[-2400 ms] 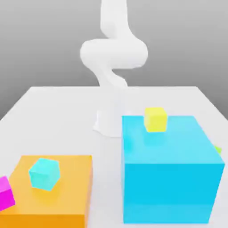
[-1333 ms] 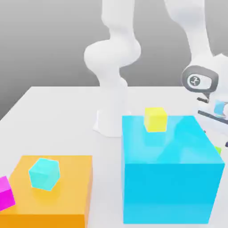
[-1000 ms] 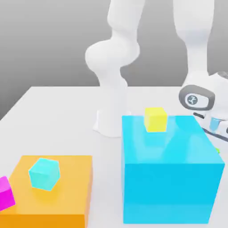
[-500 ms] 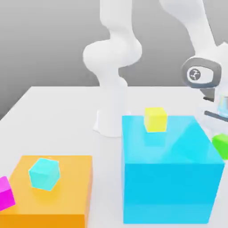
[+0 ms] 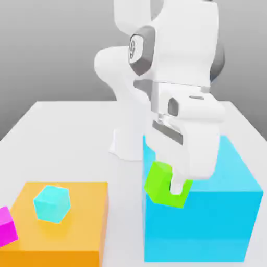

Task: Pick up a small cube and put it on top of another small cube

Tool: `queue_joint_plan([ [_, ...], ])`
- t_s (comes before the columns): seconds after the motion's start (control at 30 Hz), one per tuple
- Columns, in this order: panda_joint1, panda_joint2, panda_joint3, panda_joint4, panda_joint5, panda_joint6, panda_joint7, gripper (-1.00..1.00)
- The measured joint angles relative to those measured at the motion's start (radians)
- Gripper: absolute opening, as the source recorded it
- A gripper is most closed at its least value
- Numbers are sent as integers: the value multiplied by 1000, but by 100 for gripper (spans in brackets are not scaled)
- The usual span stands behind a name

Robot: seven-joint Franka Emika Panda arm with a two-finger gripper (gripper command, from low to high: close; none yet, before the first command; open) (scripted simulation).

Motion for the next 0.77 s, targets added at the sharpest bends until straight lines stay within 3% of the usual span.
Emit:
queue_joint_plan([
  [0.3, -157, -40, -209, -23, 101, -182, -412, -100],
  [0.47, -147, -73, -251, -45, 141, -222, -654, -100],
  [0.63, -125, 33, -268, -84, 229, -93, -761, -100],
  [0.67, -126, 61, -268, -92, 248, -59, -776, 100],
  [0.77, -126, 61, -268, -92, 247, -59, -776, 100],
])
